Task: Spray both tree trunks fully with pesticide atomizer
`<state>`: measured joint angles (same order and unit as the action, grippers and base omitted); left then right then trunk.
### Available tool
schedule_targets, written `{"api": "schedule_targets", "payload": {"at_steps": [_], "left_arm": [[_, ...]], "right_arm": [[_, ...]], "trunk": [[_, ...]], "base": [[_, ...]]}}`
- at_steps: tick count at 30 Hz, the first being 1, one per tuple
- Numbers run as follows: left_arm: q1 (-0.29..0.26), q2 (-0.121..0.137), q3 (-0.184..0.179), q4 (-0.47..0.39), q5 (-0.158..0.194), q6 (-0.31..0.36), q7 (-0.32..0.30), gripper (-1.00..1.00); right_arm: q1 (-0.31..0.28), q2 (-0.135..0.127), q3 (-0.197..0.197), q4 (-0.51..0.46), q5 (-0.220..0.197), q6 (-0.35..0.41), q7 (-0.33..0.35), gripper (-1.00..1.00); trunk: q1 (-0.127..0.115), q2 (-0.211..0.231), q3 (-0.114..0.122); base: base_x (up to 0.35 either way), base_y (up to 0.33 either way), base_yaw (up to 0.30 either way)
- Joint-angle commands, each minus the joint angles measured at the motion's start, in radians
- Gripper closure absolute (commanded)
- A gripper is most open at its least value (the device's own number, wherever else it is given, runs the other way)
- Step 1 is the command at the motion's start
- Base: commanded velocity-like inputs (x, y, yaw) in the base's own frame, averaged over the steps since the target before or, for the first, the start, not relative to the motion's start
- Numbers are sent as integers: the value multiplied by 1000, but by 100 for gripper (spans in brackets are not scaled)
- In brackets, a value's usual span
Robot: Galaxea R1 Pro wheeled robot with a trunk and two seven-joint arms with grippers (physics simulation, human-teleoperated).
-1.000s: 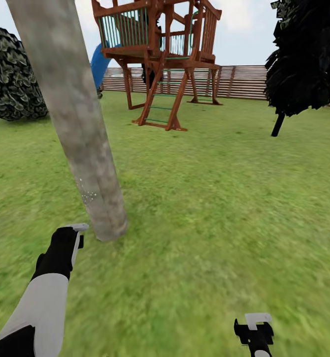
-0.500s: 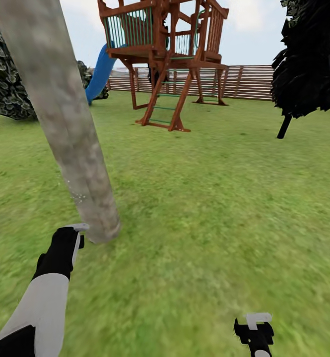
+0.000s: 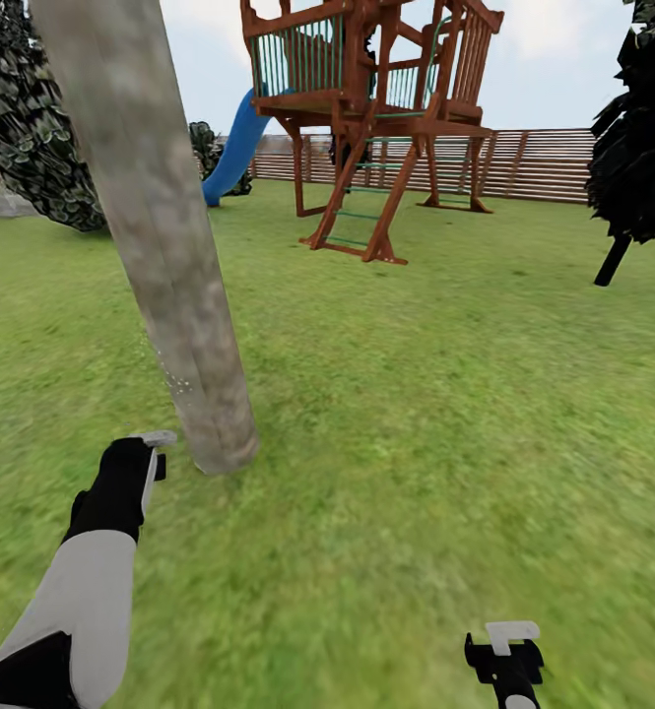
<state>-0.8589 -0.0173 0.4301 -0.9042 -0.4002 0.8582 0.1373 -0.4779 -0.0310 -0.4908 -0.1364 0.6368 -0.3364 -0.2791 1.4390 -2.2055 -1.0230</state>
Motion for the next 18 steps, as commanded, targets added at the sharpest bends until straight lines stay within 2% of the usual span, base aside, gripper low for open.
{"api": "schedule_targets", "payload": {"at_steps": [1,7,10,15,18], "left_arm": [[-34,-2,2,2,5,22,7,100],[-84,-5,1,4,6,42,5,100],[-87,-6,1,1,5,41,5,100],[-85,-7,0,-1,4,39,4,100],[-85,-6,-15,-1,4,40,5,100]], "right_arm": [[-1,0,-8,1,11,-4,-3,-100],[-1,-1,-8,2,11,-4,-3,-100],[-1,-1,-8,1,11,-4,-3,-100],[-1,-1,-8,1,11,-4,-3,-100],[-1,-1,-8,1,11,-4,-3,-100]], "trunk": [[0,0,-1],[0,0,-1],[0,0,-1],[0,0,-1],[0,0,-1]], "base": [[0,-1,119],[0,0,18],[7,-2,0],[155,-182,0],[178,-224,0]]}}
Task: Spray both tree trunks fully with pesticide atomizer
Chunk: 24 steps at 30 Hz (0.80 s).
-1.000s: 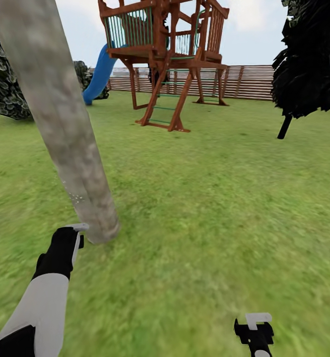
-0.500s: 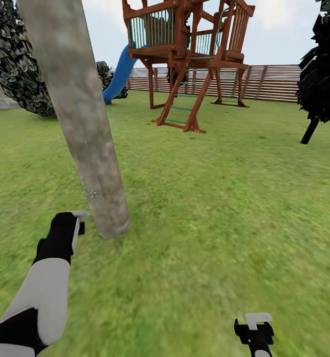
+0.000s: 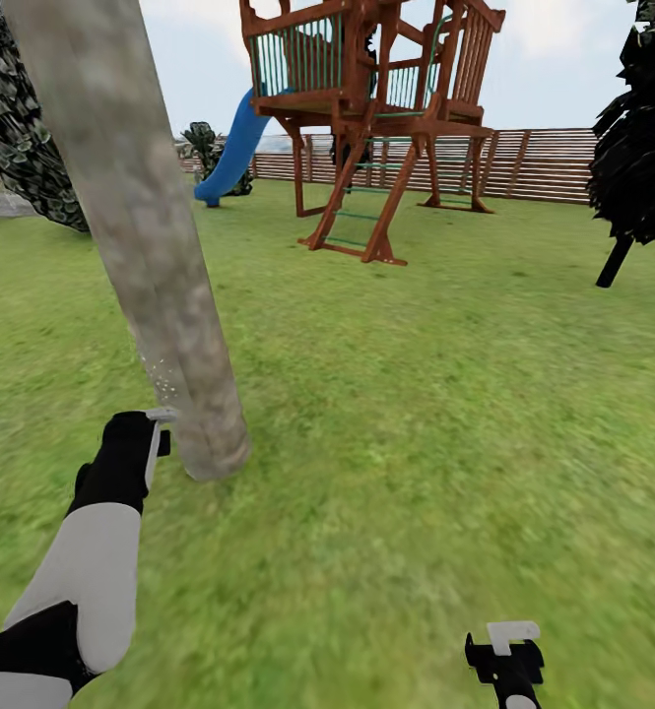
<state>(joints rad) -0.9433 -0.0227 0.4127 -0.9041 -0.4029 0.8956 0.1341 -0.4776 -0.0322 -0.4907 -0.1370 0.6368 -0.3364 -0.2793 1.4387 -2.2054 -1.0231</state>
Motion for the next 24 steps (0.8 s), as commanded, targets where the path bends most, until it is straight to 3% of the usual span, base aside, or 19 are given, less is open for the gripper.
{"api": "schedule_targets", "payload": {"at_steps": [1,8,16,24], "left_arm": [[-2,-1,-7,-1,6,3,9,100],[-6,3,-18,-1,6,5,10,100],[-1,3,-22,-1,4,5,10,100],[1,2,-25,0,3,3,15,100]], "right_arm": [[-1,0,-8,2,11,-4,-3,-100],[-1,0,-8,2,11,-4,-3,-100],[-1,0,-8,2,11,-4,-3,-100],[-1,0,-8,2,11,-4,-3,-100]], "trunk": [[0,0,-1],[0,0,-1],[0,0,-1],[0,0,-1]], "base": [[180,-226,0],[115,-244,43],[10,-272,271],[152,-254,276]]}}
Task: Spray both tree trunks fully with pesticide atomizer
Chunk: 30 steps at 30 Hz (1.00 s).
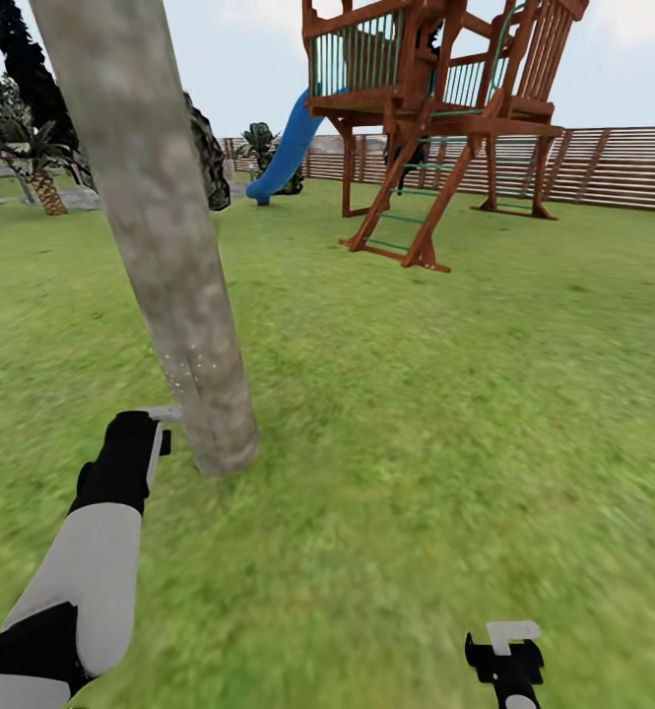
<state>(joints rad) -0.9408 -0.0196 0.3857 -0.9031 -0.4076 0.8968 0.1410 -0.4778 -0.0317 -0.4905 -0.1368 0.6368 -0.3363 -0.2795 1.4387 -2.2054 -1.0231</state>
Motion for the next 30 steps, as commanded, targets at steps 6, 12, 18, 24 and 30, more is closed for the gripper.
{"api": "schedule_targets", "payload": {"at_steps": [6,12,18,24,30], "left_arm": [[-1,0,4,0,6,2,9,100],[1,5,9,0,4,1,9,100],[15,7,13,2,4,-1,11,100],[17,6,9,4,4,-1,12,100],[17,3,6,4,4,-1,12,100]], "right_arm": [[-1,0,-8,2,10,-4,-3,-100],[-1,-1,-8,2,10,-4,-3,-100],[-1,-1,-8,2,10,-4,-4,-100],[-1,-1,-8,2,10,-4,-4,-100],[-1,-1,-8,2,10,-4,-3,-100]], "trunk": [[0,0,-1],[0,0,-1],[0,0,-1],[0,0,-1],[0,0,-1]], "base": [[223,-209,94],[63,-245,1],[-36,-271,224],[134,-258,275],[164,-239,108]]}}
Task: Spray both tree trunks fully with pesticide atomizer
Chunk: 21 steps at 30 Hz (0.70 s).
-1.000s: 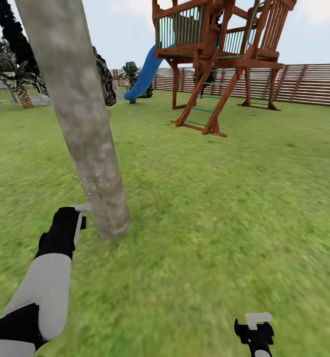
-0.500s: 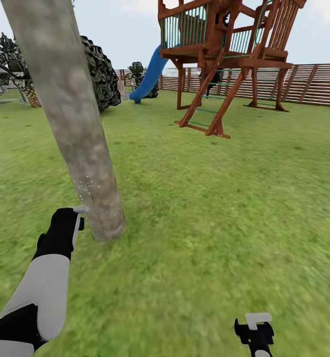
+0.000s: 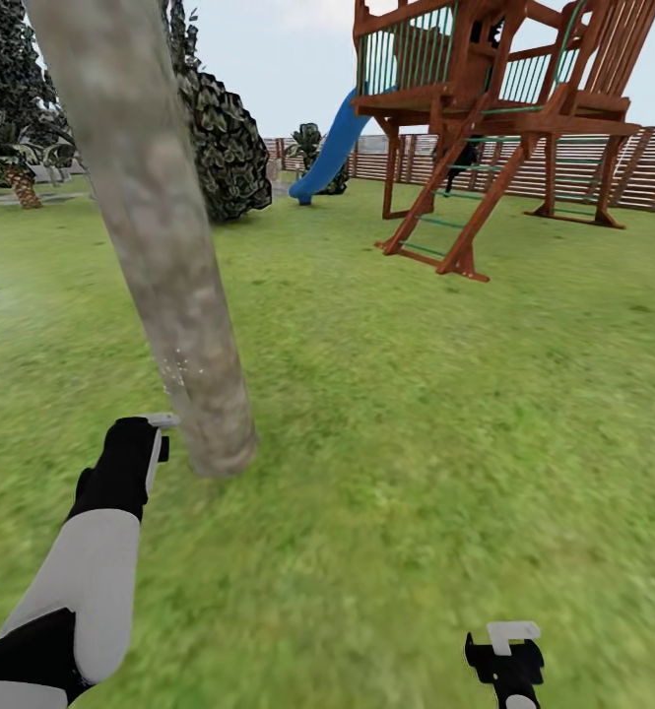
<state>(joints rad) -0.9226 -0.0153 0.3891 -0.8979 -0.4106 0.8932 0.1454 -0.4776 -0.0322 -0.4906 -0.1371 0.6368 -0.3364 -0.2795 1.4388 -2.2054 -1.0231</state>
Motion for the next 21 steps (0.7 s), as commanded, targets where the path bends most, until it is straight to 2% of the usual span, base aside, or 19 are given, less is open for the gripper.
{"api": "schedule_targets", "payload": {"at_steps": [1,8,18,21], "left_arm": [[-1,-1,2,-1,7,3,8,100],[-1,-3,2,-3,7,3,8,100],[-1,-3,-1,-6,7,4,8,100],[-1,-3,-1,-6,7,4,8,100]], "right_arm": [[-1,0,-8,2,10,-4,-3,-100],[-1,1,-8,2,10,-4,-3,-100],[-1,1,-8,2,10,-4,-3,-100],[-1,0,-8,2,10,-4,-3,-100]], "trunk": [[0,0,-1],[0,0,-1],[0,0,-1],[0,0,-1]], "base": [[56,-261,6],[-15,-270,25],[-42,-272,261],[54,-272,89]]}}
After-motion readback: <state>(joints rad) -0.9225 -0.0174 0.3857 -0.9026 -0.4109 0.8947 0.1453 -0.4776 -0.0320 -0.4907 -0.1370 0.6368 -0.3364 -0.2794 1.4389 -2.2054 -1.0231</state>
